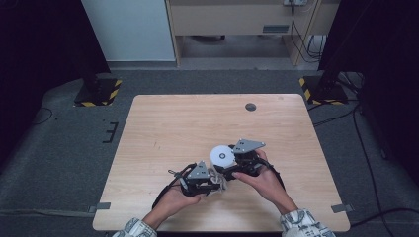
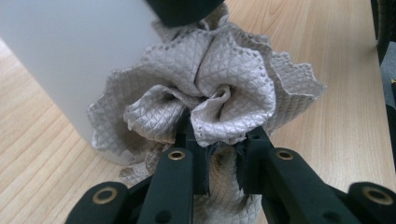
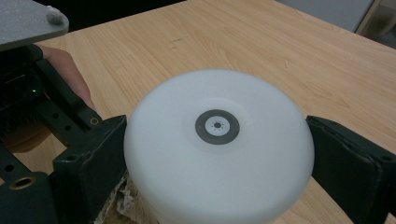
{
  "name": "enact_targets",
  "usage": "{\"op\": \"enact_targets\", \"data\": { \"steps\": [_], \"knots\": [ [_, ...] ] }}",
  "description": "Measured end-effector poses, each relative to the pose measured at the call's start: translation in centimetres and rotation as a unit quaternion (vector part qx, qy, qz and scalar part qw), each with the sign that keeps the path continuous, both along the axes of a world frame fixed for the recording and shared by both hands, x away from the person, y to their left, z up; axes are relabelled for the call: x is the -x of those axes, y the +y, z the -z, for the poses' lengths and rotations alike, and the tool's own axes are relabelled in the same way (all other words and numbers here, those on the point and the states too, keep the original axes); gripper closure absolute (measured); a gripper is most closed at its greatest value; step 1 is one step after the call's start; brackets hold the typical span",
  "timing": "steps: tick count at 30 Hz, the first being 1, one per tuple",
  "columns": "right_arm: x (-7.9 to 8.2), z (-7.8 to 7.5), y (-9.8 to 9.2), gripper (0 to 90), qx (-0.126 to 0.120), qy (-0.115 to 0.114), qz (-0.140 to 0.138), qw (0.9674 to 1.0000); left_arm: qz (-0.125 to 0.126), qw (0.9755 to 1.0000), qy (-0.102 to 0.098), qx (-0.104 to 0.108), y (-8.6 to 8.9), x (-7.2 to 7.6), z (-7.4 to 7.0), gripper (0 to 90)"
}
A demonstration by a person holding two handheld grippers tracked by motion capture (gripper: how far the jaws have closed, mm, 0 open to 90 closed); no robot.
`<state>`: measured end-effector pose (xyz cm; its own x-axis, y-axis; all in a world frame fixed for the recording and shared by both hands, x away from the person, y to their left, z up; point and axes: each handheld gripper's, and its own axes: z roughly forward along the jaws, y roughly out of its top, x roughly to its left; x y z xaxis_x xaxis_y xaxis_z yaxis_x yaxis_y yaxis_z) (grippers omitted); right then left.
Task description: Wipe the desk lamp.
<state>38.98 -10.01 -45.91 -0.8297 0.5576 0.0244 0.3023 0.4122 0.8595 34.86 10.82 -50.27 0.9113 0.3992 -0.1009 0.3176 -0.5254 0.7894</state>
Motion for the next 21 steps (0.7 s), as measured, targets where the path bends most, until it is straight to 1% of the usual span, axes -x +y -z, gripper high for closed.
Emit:
{"op": "enact_targets", "data": {
  "steps": [3,4,5,6,7,9,10,12,13,16,19,20,21],
  "knots": [
    [0.0,0.0,0.0,9.3,0.0,0.0,0.0,1.0,0.003,1.0,0.001,-0.008,0.1,-0.1,0.2,77.0],
    [0.0,0.0,0.0,9.3,0.0,0.0,0.0,1.0,0.005,1.0,0.005,-0.007,0.0,-0.1,0.4,77.0],
    [0.0,0.0,0.0,9.3,0.0,0.0,0.0,1.0,0.008,0.9999,0.005,-0.012,0.0,-0.1,0.5,76.9],
    [0.0,0.0,0.0,9.3,0.0,0.0,0.001,1.0,0.005,0.9998,0.004,-0.016,0.0,-0.1,0.6,76.9],
    [0.0,0.1,0.0,9.3,0.0,-0.001,0.001,1.0,0.008,0.9998,0.005,-0.015,-0.1,-0.2,0.6,76.9],
    [0.0,0.1,0.0,9.3,0.002,0.0,0.001,1.0,0.01,0.9998,0.0,-0.015,0.0,-0.1,0.4,77.0],
    [0.0,0.1,0.0,9.3,0.002,0.0,0.001,1.0,0.008,0.9999,-0.002,-0.012,0.1,-0.1,0.2,77.0],
    [0.0,0.1,0.0,9.3,0.003,0.0,0.001,1.0,0.006,0.9999,-0.008,0.005,0.5,0.0,-0.3,77.0],
    [0.0,0.1,0.0,9.3,0.003,0.0,0.001,1.0,0.004,0.9998,-0.015,0.012,0.7,0.0,-0.7,77.0],
    [0.0,0.1,0.1,9.3,0.002,0.0,0.002,1.0,0.01,0.9994,-0.021,0.024,1.1,0.0,-1.0,76.7],
    [0.0,0.1,0.1,9.3,0.003,0.0,0.001,1.0,0.01,0.9995,-0.016,0.024,1.0,-0.1,-0.9,76.7],
    [0.0,0.1,0.0,9.3,0.003,0.0,0.001,1.0,0.008,0.9997,-0.013,0.021,1.0,-0.2,-0.8,76.7],
    [0.0,0.1,0.0,9.3,0.002,0.0,0.002,1.0,0.007,0.9999,-0.008,0.013,0.9,-0.2,-0.7,76.6]
  ]
}}
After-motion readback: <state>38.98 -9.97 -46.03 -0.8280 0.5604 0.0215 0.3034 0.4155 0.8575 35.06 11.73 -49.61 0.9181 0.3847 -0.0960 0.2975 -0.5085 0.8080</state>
